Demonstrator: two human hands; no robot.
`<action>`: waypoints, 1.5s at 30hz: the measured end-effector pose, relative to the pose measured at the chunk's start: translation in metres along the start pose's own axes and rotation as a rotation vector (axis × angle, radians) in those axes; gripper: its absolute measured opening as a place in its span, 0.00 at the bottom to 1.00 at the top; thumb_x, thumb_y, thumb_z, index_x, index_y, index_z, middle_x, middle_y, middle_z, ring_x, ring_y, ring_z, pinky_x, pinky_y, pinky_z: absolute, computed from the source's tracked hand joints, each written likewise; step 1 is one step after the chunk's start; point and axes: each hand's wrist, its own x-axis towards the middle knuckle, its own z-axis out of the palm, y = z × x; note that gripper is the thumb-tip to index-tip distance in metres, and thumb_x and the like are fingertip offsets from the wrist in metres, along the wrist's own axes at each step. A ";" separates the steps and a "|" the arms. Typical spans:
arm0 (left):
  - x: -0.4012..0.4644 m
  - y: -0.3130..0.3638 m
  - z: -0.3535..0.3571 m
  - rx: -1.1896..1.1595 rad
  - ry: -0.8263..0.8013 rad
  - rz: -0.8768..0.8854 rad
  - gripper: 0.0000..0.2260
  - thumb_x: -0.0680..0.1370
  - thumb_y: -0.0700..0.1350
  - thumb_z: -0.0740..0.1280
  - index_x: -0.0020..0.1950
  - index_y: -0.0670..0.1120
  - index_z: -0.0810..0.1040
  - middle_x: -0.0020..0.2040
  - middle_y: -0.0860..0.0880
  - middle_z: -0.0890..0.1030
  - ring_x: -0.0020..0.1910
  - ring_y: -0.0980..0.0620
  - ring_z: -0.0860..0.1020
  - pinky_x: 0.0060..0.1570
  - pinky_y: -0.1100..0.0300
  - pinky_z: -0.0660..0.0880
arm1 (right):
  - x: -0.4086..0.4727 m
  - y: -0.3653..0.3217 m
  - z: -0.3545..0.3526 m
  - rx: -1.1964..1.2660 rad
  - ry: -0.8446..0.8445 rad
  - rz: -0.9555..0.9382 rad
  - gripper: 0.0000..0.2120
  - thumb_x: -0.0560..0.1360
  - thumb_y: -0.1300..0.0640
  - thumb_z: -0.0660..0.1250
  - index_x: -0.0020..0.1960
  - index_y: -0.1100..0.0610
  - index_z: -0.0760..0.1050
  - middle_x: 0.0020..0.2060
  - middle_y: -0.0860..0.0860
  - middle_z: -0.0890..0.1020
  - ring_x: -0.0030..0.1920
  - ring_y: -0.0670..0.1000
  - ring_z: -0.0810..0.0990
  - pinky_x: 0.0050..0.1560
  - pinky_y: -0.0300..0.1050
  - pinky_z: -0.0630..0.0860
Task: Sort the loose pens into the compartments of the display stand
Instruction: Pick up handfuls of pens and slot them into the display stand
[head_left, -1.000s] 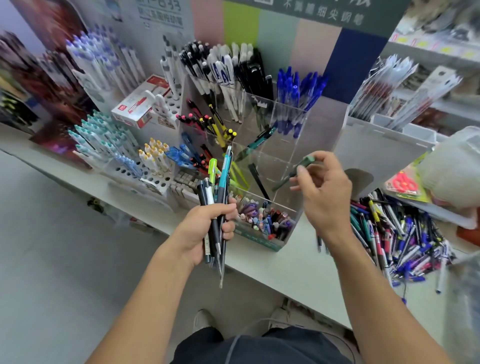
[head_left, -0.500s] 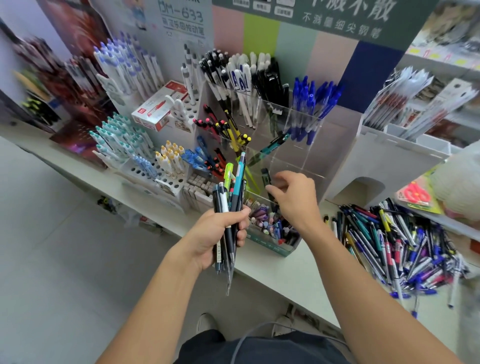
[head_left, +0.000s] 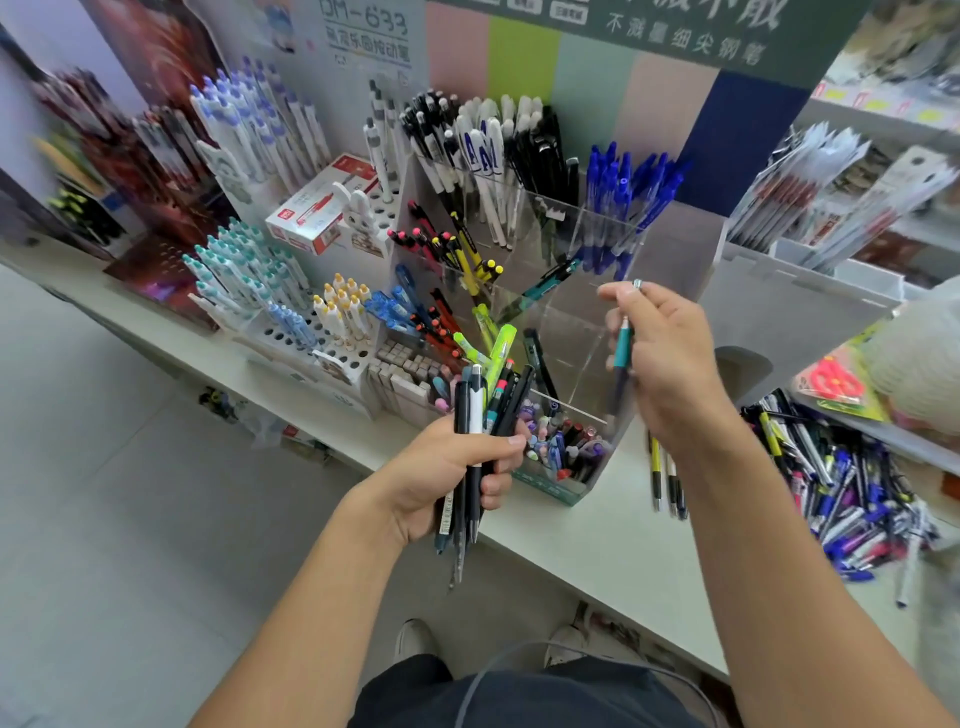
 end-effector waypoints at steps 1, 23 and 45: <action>0.000 0.000 0.000 -0.031 -0.009 0.004 0.07 0.76 0.38 0.68 0.53 0.42 0.76 0.34 0.49 0.70 0.28 0.54 0.67 0.28 0.64 0.65 | -0.001 -0.002 -0.003 -0.101 -0.057 -0.027 0.10 0.82 0.55 0.64 0.52 0.59 0.82 0.34 0.51 0.74 0.32 0.45 0.70 0.32 0.39 0.69; 0.006 -0.010 0.007 0.027 0.089 0.013 0.12 0.77 0.33 0.65 0.60 0.38 0.74 0.40 0.44 0.74 0.33 0.50 0.72 0.34 0.57 0.70 | -0.017 -0.007 0.021 -0.830 -0.509 -0.105 0.12 0.73 0.50 0.76 0.44 0.59 0.82 0.33 0.55 0.84 0.29 0.52 0.81 0.32 0.48 0.80; 0.013 0.004 0.017 -0.163 0.256 0.139 0.15 0.83 0.49 0.63 0.59 0.39 0.80 0.37 0.47 0.78 0.32 0.52 0.78 0.33 0.60 0.78 | -0.020 -0.009 0.033 -0.181 -0.437 0.137 0.06 0.84 0.60 0.61 0.54 0.64 0.71 0.32 0.52 0.81 0.35 0.59 0.85 0.39 0.60 0.84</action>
